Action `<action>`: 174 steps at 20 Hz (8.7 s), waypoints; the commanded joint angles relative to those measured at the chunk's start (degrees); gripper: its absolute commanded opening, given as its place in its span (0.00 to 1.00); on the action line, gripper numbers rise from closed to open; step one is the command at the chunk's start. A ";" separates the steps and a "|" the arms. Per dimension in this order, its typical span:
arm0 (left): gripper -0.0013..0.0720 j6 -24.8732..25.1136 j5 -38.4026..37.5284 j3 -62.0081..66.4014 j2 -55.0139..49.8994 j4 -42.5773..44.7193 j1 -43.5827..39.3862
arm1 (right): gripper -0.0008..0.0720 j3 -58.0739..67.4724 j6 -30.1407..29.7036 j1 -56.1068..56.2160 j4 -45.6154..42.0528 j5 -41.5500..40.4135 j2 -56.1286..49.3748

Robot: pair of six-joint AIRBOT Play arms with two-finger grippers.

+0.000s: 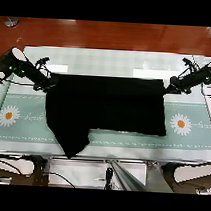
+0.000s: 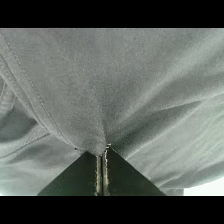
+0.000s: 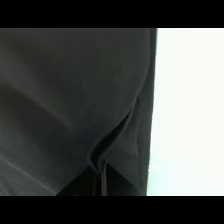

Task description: Fold the shirts.

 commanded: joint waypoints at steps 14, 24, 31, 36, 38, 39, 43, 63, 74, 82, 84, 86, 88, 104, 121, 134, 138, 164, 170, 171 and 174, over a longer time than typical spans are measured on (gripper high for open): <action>0.98 -5.38 -0.74 -19.19 21.49 12.52 7.89 | 0.87 -22.27 2.47 -4.87 3.74 -14.71 20.39; 0.98 1.42 13.94 -51.52 38.10 -9.81 12.57 | 0.87 -44.44 -6.01 -5.05 15.67 -16.74 35.26; 0.98 1.75 12.72 -52.19 38.07 -11.17 5.60 | 0.87 -44.44 -5.95 -5.03 16.72 -16.24 35.80; 0.97 1.68 14.80 -55.23 38.10 -13.20 -0.87 | 0.87 -42.14 -4.35 -11.10 17.14 -14.80 35.82; 0.79 1.01 16.31 -57.48 38.10 -13.22 -1.09 | 0.87 -41.62 -4.00 -18.32 14.51 -10.78 36.17; 0.15 1.31 16.55 -57.59 38.10 -13.25 -1.07 | 0.87 -41.97 -3.13 -21.09 11.02 -8.35 36.59; 0.06 3.02 18.86 -56.83 38.25 -18.56 -1.07 | 0.87 -48.85 3.45 -21.92 -0.07 -4.13 41.11; 0.06 5.38 21.42 -56.89 38.21 -20.92 -1.14 | 0.84 -51.54 4.52 -6.64 6.14 -16.22 33.64; 0.06 7.93 21.20 -52.94 38.23 -20.92 0.50 | 0.05 -44.57 -1.79 -6.95 2.25 -10.99 33.64; 0.06 8.79 26.23 -33.62 29.64 -20.48 3.10 | 0.05 -25.66 -1.05 -4.00 8.35 -13.05 27.36; 0.06 8.76 26.69 -27.82 23.43 -20.50 1.31 | 0.05 -23.61 -1.03 -2.16 10.67 -15.93 23.52; 0.06 8.15 27.61 -21.75 18.67 -20.50 -0.24 | 0.05 -22.62 -0.59 -0.66 13.35 -19.56 20.33; 0.06 5.05 28.83 -15.58 14.91 -20.46 -0.22 | 0.05 -20.96 -0.68 0.46 15.56 -20.98 17.31; 0.06 2.27 25.49 -5.35 1.55 -16.72 -0.31 | 0.05 -7.30 3.61 2.75 16.48 -23.15 1.03; 0.98 -7.15 21.73 -11.39 22.18 -1.07 12.79 | 0.87 -5.18 1.11 -16.11 11.41 -5.88 1.01; 0.98 -3.82 26.69 -24.63 31.32 -12.24 -15.21 | 0.58 -5.31 1.55 0.04 15.23 -7.93 -7.13; 0.06 -1.05 27.17 -24.63 30.49 -15.63 -17.40 | 0.05 -1.44 0.87 -0.09 13.38 -2.21 -3.52; 0.06 -5.18 22.82 15.28 -13.57 -24.44 -57.86 | 0.05 -24.33 4.85 -0.39 9.62 1.14 54.95; 0.06 -6.56 18.73 16.00 -1.20 -23.87 -33.07 | 0.05 -24.06 4.07 2.34 13.77 -0.33 54.01; 0.06 -6.56 17.94 15.89 1.90 -23.63 -28.33 | 0.05 -23.61 4.15 5.62 13.90 -1.40 52.81; 0.06 -6.01 16.24 15.30 12.57 -22.16 -17.75 | 0.05 -19.02 6.19 20.15 13.51 -7.74 45.05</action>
